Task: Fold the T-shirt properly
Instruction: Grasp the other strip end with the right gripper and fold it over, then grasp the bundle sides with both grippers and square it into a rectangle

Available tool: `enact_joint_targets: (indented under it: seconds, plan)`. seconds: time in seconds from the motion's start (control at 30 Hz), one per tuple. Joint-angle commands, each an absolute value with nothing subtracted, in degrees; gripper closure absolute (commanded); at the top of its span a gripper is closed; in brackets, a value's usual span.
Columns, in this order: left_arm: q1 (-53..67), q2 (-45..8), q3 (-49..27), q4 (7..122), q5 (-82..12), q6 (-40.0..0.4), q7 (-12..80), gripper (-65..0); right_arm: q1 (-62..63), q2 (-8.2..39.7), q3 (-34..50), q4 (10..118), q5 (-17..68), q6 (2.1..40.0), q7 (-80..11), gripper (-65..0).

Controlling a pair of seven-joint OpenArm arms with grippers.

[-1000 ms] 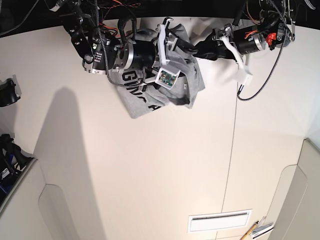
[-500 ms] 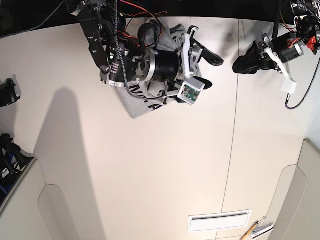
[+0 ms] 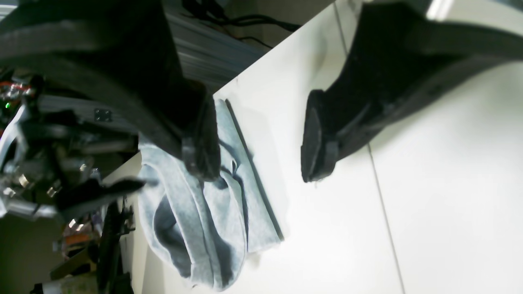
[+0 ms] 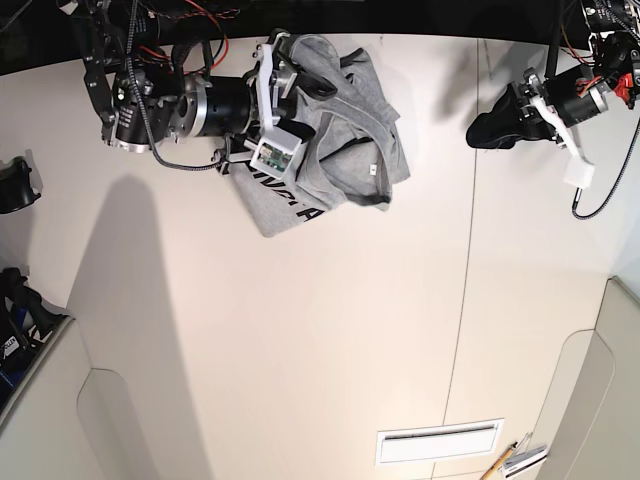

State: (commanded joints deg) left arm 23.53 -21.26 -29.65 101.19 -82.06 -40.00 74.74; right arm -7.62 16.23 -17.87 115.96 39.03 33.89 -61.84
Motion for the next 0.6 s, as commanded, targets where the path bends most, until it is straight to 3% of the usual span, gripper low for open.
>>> enact_joint_targets:
  seconds: [0.3,0.6]
  plan:
    - [23.03,-21.12,-29.65,101.19,-82.04,-40.00,74.87,-35.4,-11.11,15.79,-19.05,110.52,32.97,34.72,-52.16,-35.8]
    - [22.50,-21.19,-29.67,101.19,-82.08,-40.00,75.05,-35.4,-8.60,8.08,-28.03,107.46,32.32,34.72,-52.53,-35.8]
